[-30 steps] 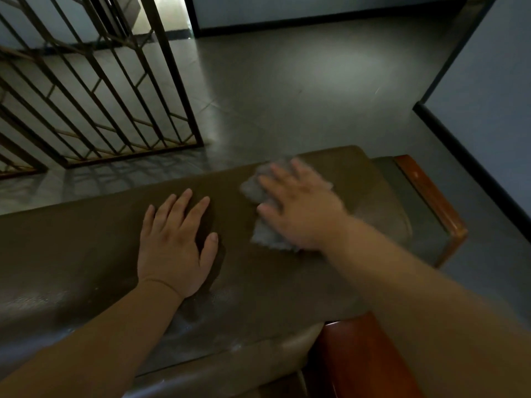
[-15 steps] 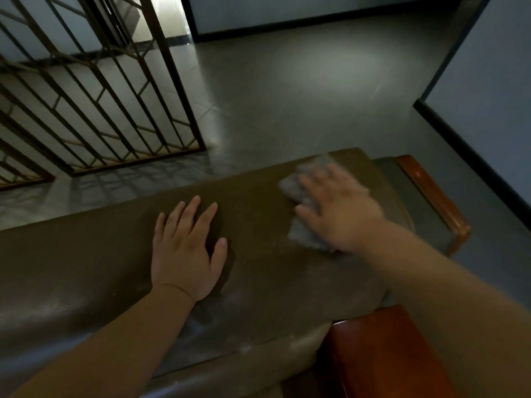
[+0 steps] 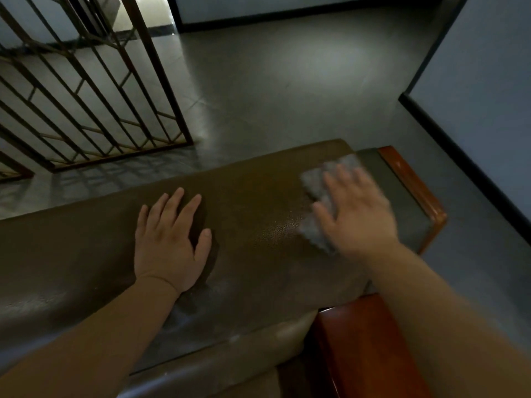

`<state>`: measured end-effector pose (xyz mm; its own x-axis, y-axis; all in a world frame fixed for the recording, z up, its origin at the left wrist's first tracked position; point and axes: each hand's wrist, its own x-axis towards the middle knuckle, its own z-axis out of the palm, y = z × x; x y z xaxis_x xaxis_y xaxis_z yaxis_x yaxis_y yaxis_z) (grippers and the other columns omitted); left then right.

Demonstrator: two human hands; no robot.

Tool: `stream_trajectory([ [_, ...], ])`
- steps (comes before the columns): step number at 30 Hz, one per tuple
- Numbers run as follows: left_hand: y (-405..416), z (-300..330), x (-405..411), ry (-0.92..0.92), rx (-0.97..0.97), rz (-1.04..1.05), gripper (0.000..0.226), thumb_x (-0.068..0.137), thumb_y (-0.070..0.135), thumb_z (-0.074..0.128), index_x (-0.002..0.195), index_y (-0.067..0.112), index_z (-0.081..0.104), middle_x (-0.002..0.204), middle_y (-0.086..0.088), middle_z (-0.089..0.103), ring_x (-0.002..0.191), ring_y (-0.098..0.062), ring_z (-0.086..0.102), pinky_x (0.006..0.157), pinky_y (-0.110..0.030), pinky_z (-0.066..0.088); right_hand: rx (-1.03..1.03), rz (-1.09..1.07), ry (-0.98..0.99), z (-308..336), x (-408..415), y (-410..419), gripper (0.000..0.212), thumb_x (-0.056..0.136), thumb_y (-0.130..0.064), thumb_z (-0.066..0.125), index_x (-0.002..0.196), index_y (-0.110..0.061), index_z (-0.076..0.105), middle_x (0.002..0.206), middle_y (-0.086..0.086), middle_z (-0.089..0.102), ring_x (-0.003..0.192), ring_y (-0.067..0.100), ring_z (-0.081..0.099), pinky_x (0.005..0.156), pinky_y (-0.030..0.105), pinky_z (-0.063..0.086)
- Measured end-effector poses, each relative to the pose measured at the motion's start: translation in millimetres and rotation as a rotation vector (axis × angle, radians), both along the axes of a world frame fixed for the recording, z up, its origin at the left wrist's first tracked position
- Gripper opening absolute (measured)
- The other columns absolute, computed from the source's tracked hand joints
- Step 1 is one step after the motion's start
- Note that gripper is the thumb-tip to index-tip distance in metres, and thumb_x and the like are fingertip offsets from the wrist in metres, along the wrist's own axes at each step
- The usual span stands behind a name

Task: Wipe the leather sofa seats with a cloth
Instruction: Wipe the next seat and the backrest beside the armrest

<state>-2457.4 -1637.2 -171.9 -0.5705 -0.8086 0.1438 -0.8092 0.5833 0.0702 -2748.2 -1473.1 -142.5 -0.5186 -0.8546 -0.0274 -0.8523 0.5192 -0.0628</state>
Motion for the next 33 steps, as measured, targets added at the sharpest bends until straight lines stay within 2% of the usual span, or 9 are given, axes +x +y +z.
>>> stream_trajectory([
  [4, -0.7, -0.9, 1.3, 0.006, -0.013, 0.0, 0.068, 0.097, 0.059, 0.033, 0.158, 0.03, 0.041, 0.166, -0.006, 0.037, 0.154, -0.03, 0.029, 0.129, -0.056, 0.016, -0.099, -0.231, 0.01, -11.5, 29.7, -11.4, 0.075, 0.104, -0.061, 0.014, 0.163, -0.017, 0.028, 0.171, 0.011, 0.02, 0.159, 0.036, 0.012, 0.128, 0.052, 0.014],
  [7, -0.4, 0.2, -0.1, -0.006, -0.005, 0.003, 0.069, 0.097, 0.06, 0.031, 0.158, 0.03, 0.039, 0.167, -0.006, 0.036, 0.155, -0.03, 0.028, 0.128, -0.056, 0.016, -0.149, 0.103, -0.02, -22.7, 113.2, -14.2, 0.068, 0.105, -0.055, 0.031, 0.162, -0.019, 0.032, 0.171, 0.008, 0.023, 0.159, 0.035, 0.009, 0.129, 0.052, 0.009],
  [10, -0.7, -0.6, 0.1, 0.01, 0.003, 0.0, 0.069, 0.097, 0.06, 0.031, 0.158, 0.029, 0.04, 0.167, -0.007, 0.037, 0.155, -0.031, 0.029, 0.128, -0.056, 0.016, -0.105, 0.412, -0.027, -21.9, 105.2, -2.0, 0.068, 0.103, -0.059, 0.038, 0.162, -0.027, 0.032, 0.171, 0.003, 0.025, 0.159, 0.03, 0.014, 0.129, 0.046, 0.008],
  [12, -1.0, -0.6, 0.4, 0.005, 0.003, 0.005, 0.068, 0.097, 0.06, 0.032, 0.158, 0.03, 0.039, 0.167, -0.007, 0.036, 0.155, -0.031, 0.029, 0.129, -0.056, 0.016, -0.112, 0.343, 0.039, -22.3, 58.4, 1.3, 0.069, 0.101, -0.064, 0.036, 0.161, -0.029, 0.033, 0.169, 0.003, 0.029, 0.157, 0.028, 0.021, 0.128, 0.043, 0.008],
  [14, -1.8, -0.9, 1.1, 0.003, -0.007, 0.012, 0.068, 0.098, 0.06, 0.032, 0.158, 0.031, 0.039, 0.167, -0.006, 0.036, 0.155, -0.03, 0.029, 0.129, -0.056, 0.016, -0.02, 0.105, 0.039, -13.9, 19.8, -3.6, 0.073, 0.102, -0.068, 0.02, 0.164, -0.03, 0.02, 0.172, -0.001, 0.017, 0.159, 0.024, 0.011, 0.13, 0.044, 0.006],
  [17, -2.0, 0.7, 2.2, -0.003, 0.012, 0.007, 0.069, 0.098, 0.062, 0.03, 0.16, 0.033, 0.036, 0.169, -0.003, 0.032, 0.157, -0.028, 0.026, 0.129, -0.056, 0.015, -0.029, -0.082, 0.015, -7.7, 38.5, -33.4, 0.078, 0.099, -0.064, 0.004, 0.165, -0.026, 0.019, 0.173, 0.005, 0.013, 0.16, 0.031, 0.006, 0.13, 0.049, 0.007],
  [22, -1.5, 3.2, 5.5, -0.009, 0.062, -0.006, 0.071, 0.097, 0.062, 0.025, 0.162, 0.035, 0.032, 0.172, -0.001, 0.026, 0.158, -0.025, 0.021, 0.13, -0.054, 0.01, -0.034, 0.252, -0.086, -13.4, 154.4, -79.9, 0.067, 0.105, -0.054, 0.005, 0.166, -0.027, 0.005, 0.174, 0.0, -0.003, 0.16, 0.026, -0.011, 0.129, 0.048, 0.004],
  [29, 4.7, 28.1, 6.3, -0.07, 0.202, -0.019, 0.072, 0.098, 0.059, 0.027, 0.166, 0.034, 0.021, 0.176, -0.001, 0.012, 0.162, -0.025, 0.007, 0.13, -0.052, 0.002, -0.024, 0.242, -0.029, -15.3, 156.6, -81.5, 0.067, 0.105, -0.051, 0.004, 0.167, -0.026, 0.006, 0.175, -0.002, -0.002, 0.16, 0.022, -0.009, 0.13, 0.043, 0.003],
  [33, 1.0, 59.3, 42.3, 0.03, 0.292, -0.1, 0.058, 0.104, 0.047, 0.044, 0.159, 0.028, 0.042, 0.17, 0.0, 0.033, 0.159, -0.022, 0.022, 0.131, -0.042, 0.012, -0.052, 0.225, 0.001, -15.8, 157.8, -81.9, 0.067, 0.104, -0.052, 0.009, 0.166, -0.027, 0.016, 0.174, -0.001, 0.011, 0.16, 0.023, 0.002, 0.13, 0.042, 0.007],
])
